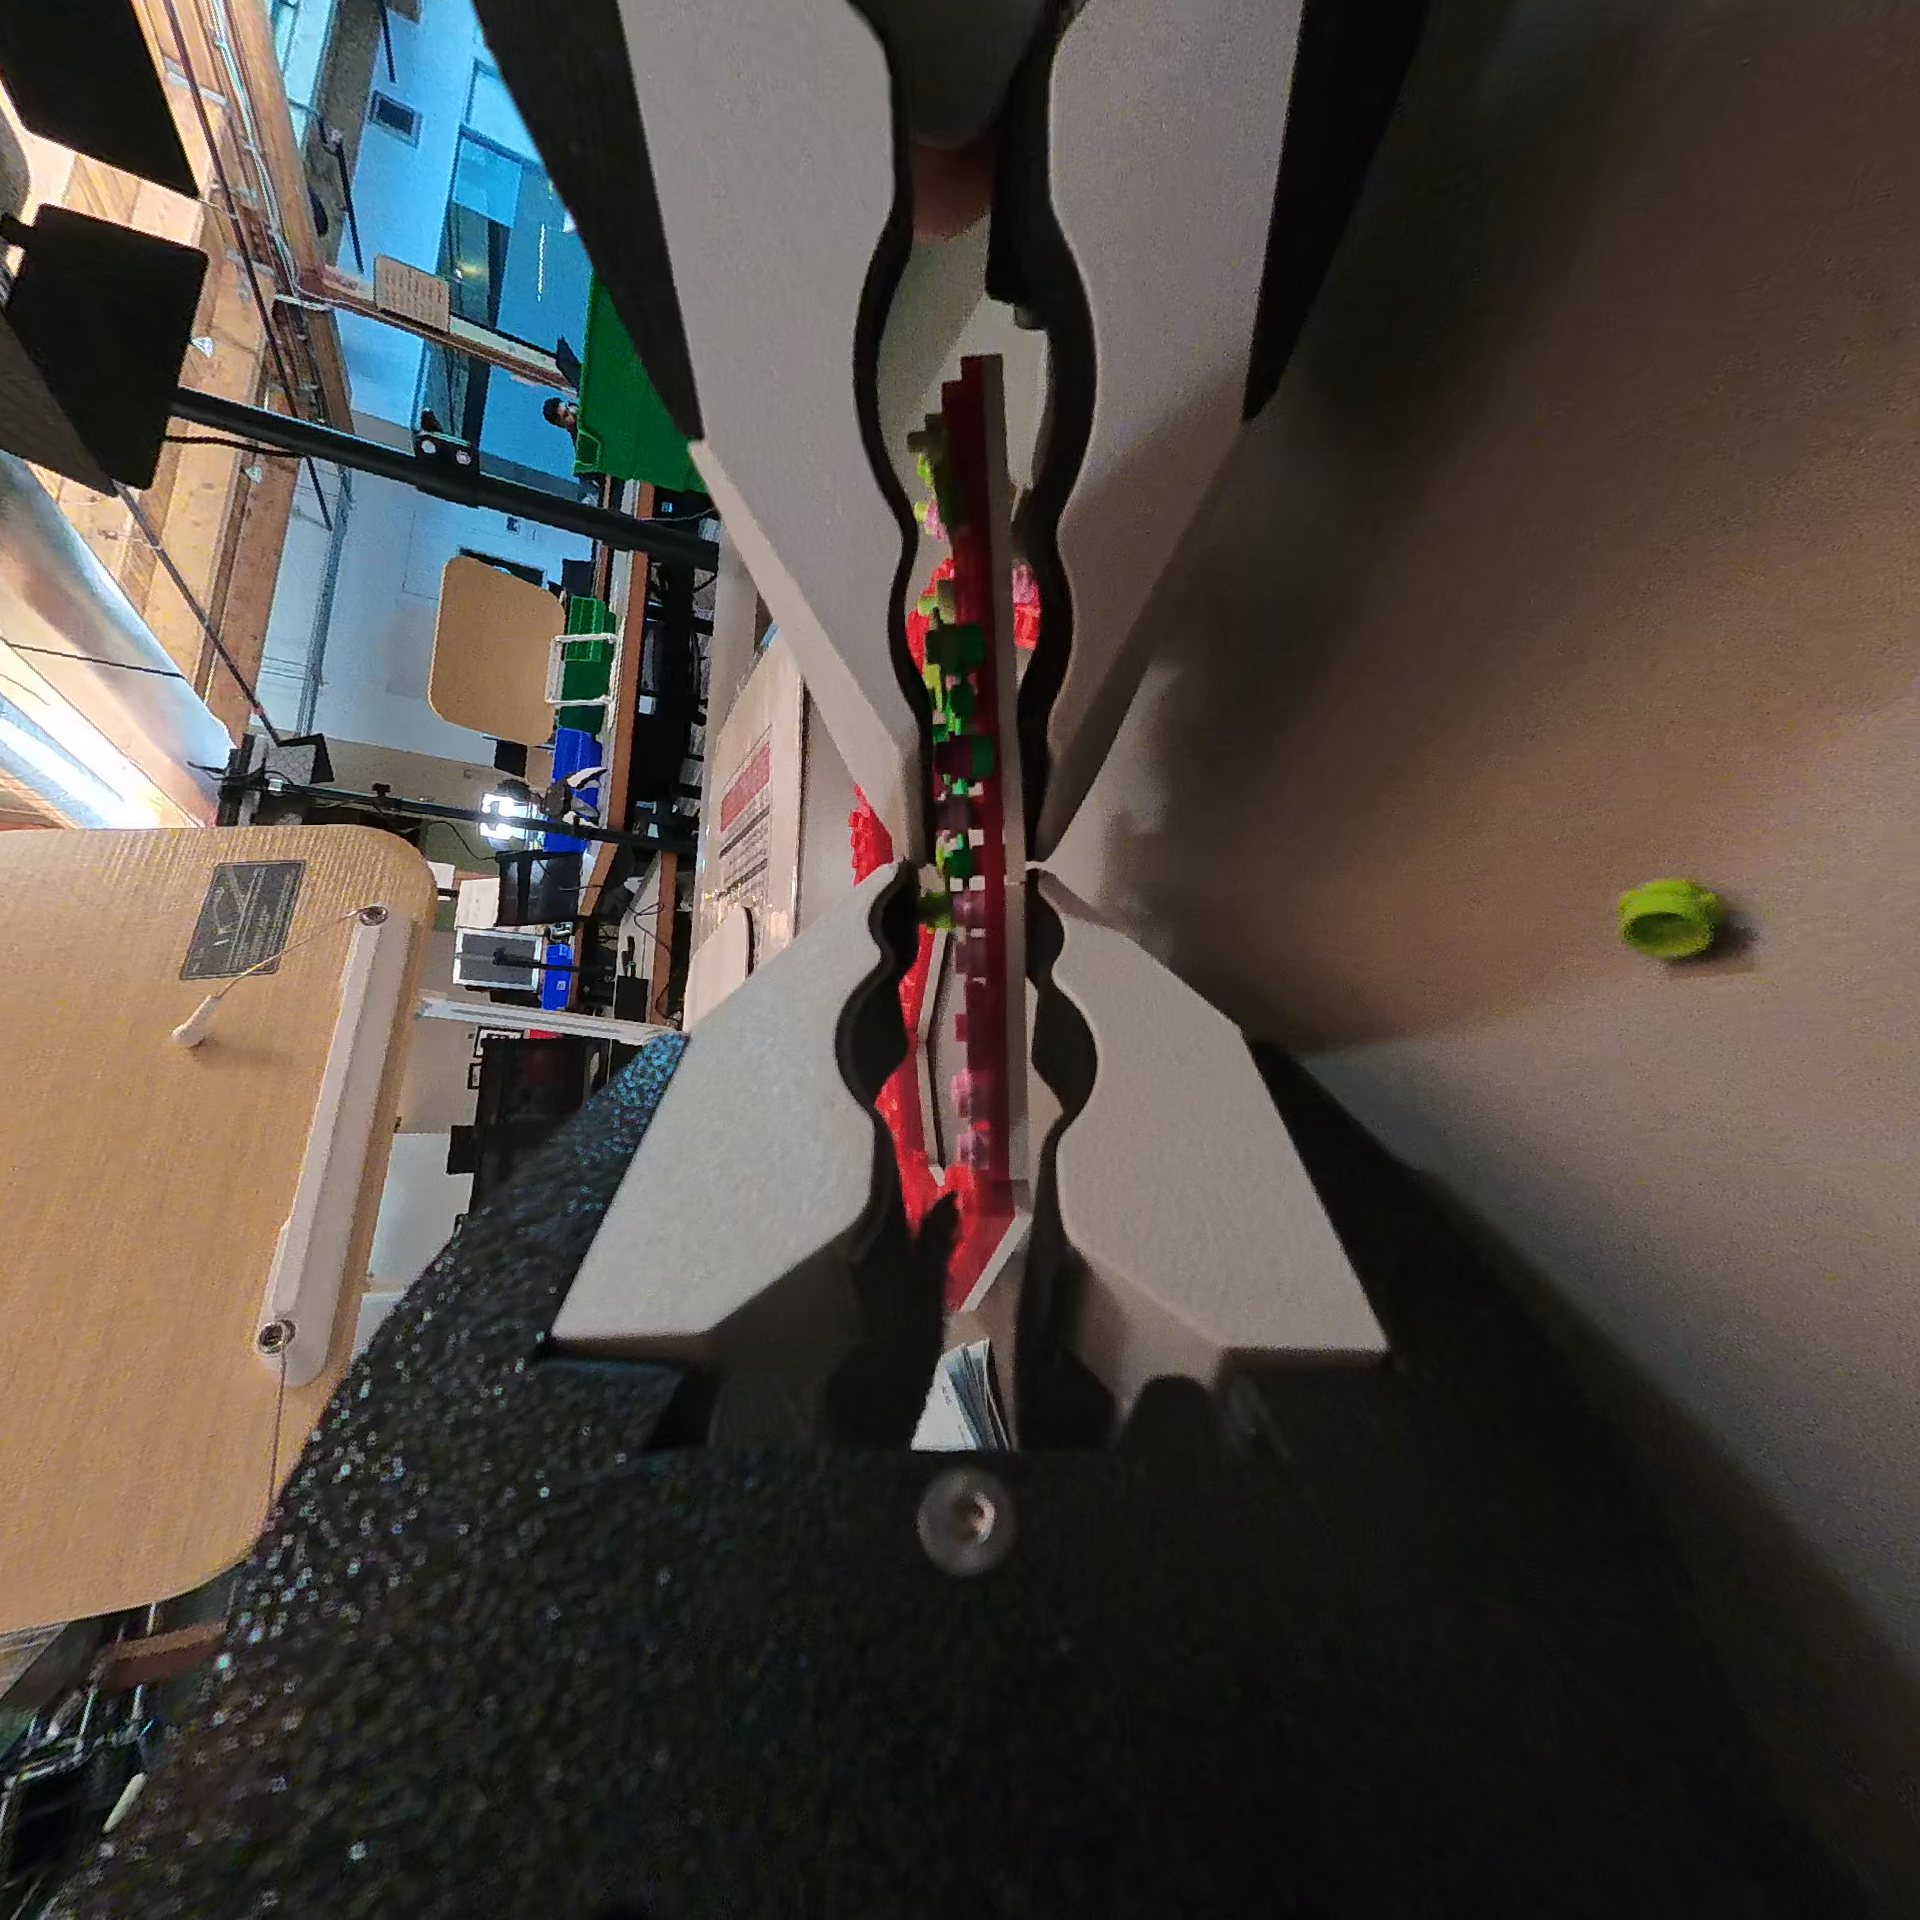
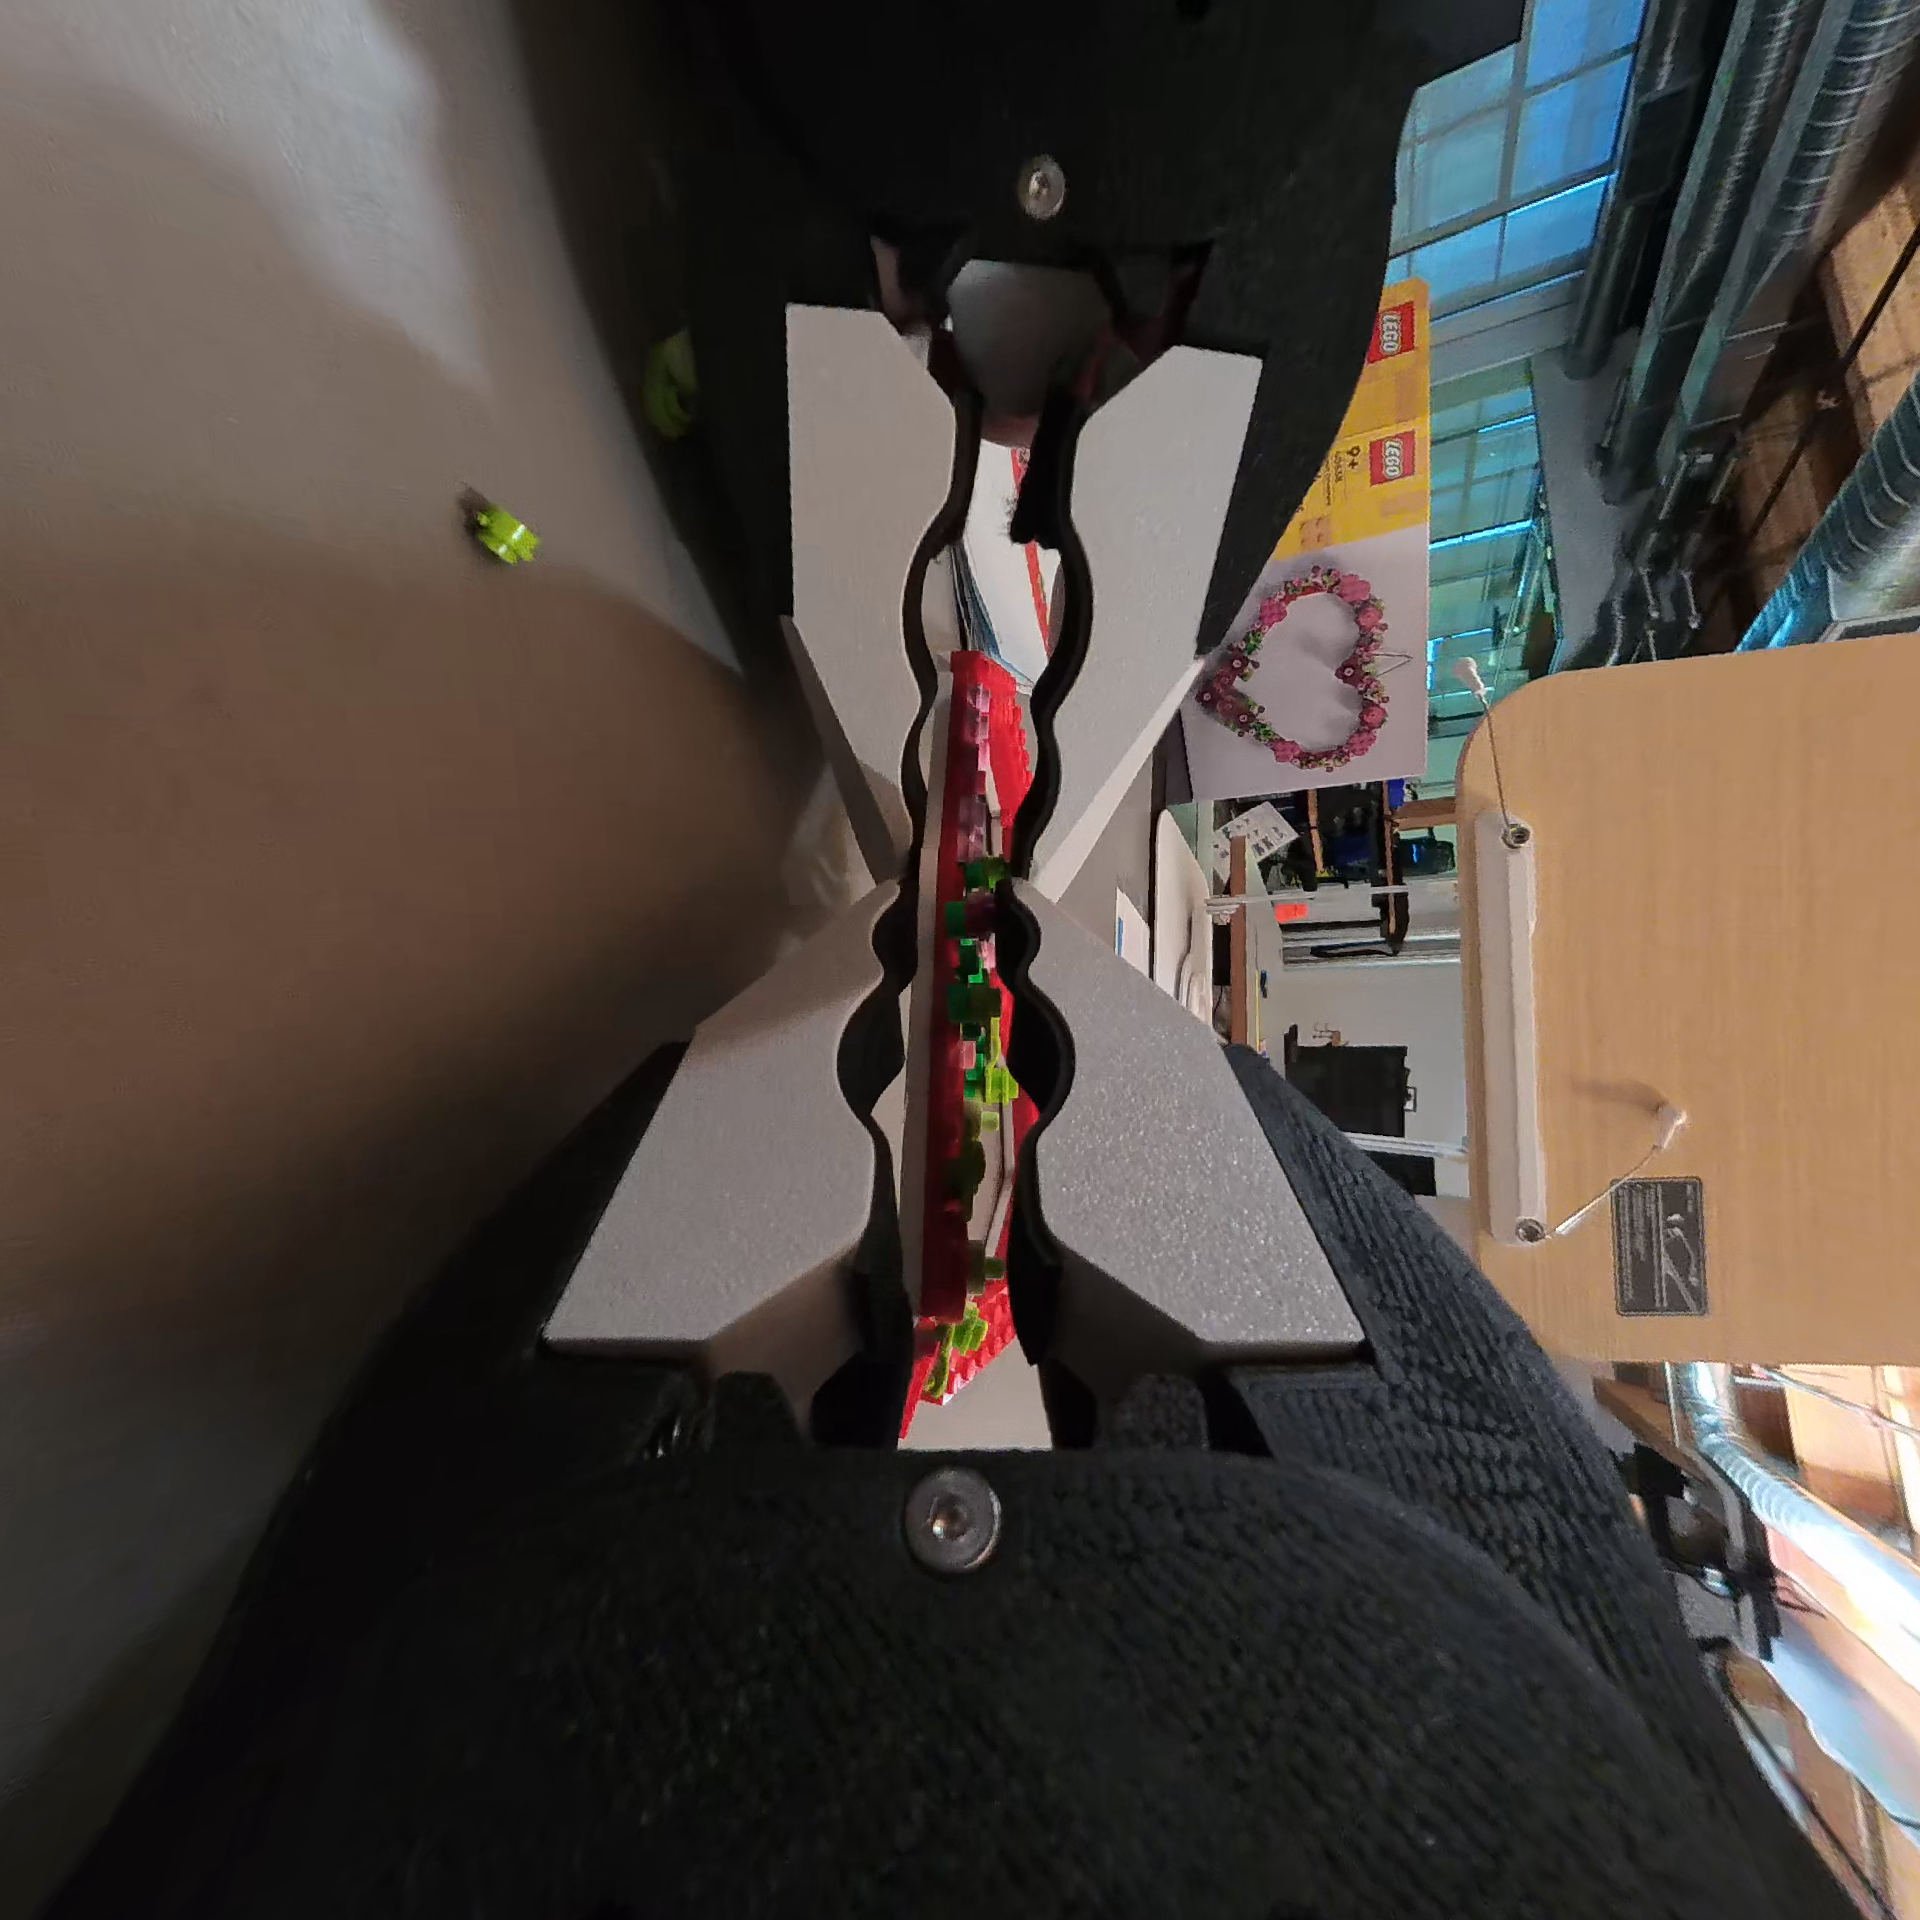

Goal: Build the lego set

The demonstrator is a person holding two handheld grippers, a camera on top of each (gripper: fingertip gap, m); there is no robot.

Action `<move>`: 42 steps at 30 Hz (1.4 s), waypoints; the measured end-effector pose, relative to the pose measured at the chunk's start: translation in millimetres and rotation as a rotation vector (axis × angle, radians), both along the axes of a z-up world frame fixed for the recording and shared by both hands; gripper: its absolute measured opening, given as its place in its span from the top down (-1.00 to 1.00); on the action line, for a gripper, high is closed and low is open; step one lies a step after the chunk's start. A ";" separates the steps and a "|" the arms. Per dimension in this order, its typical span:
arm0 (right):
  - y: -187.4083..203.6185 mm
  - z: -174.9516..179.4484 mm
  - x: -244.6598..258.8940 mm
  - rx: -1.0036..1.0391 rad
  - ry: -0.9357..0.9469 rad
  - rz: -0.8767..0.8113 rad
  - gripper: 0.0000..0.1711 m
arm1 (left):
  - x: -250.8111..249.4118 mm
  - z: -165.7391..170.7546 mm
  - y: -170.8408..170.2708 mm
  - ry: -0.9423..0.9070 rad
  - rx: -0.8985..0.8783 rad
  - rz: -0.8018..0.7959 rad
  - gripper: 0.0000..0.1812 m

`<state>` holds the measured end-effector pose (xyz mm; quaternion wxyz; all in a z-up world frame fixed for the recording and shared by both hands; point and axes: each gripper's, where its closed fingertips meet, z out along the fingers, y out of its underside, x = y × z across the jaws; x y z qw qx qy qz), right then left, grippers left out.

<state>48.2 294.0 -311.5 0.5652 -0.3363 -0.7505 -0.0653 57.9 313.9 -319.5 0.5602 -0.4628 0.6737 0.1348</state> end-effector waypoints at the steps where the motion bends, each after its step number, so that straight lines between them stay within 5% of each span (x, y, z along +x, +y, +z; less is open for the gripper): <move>1: -0.2 -0.1 0.0 0.004 -0.001 0.001 0.85 | 0.0 -0.2 0.0 0.001 0.000 -0.001 0.81; 12: -0.4 -0.3 0.3 -0.057 0.040 -0.023 0.83 | 0.7 -0.1 0.1 -0.007 -0.011 -0.004 0.82; 15: 1.1 -5.1 6.1 -0.070 0.024 -0.050 0.59 | 0.4 -2.7 -0.2 0.012 0.002 -0.006 0.82; 22: -1.4 -2.6 15.2 -0.042 0.035 -0.028 0.66 | -0.6 -3.7 -1.2 0.025 0.018 -0.013 0.81; 35: -21.1 4.1 18.1 -0.443 0.163 0.006 0.65 | 1.4 -9.5 -4.9 0.069 0.074 -0.054 0.81; 42: -15.0 4.7 21.8 -0.742 0.195 -0.065 0.81 | 1.5 -9.3 -5.7 0.076 0.083 -0.058 0.80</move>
